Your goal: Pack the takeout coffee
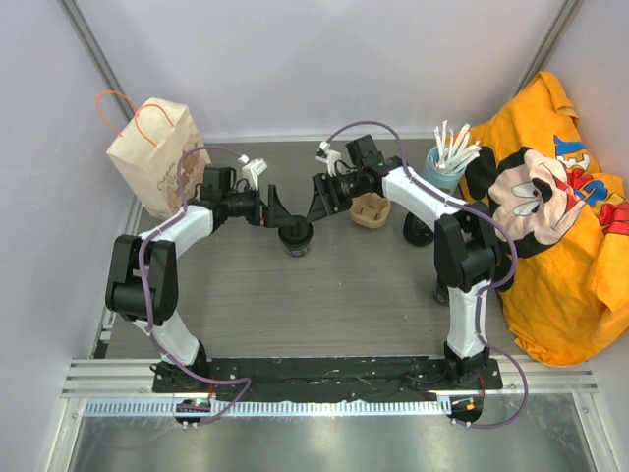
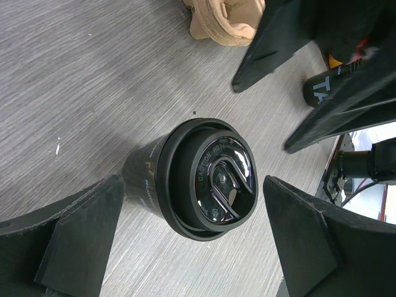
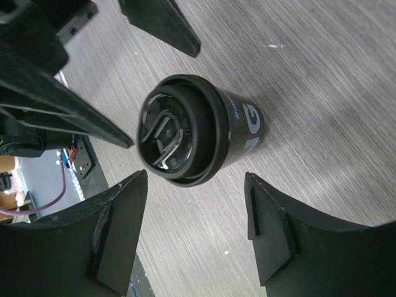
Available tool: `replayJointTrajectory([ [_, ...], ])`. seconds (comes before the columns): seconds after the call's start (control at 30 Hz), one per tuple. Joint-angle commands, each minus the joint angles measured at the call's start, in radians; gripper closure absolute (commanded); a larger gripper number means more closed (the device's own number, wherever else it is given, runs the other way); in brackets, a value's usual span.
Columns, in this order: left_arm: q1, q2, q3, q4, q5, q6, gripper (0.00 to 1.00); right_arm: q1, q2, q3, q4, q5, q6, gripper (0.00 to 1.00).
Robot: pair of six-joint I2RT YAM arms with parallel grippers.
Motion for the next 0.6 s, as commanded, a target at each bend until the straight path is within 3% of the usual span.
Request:
replayJointTrajectory([
  [0.0, -0.008, 0.004, 0.004, 0.028, 0.009, -0.002, 0.00, 0.018, 0.024, -0.007, 0.053, -0.040, 0.032, 0.31],
  [0.57, -0.014, 0.036, 0.012, 0.010, -0.034, 0.028, 0.00, 0.046, 0.047, -0.010, 0.075, -0.040, 0.048, 0.31],
])
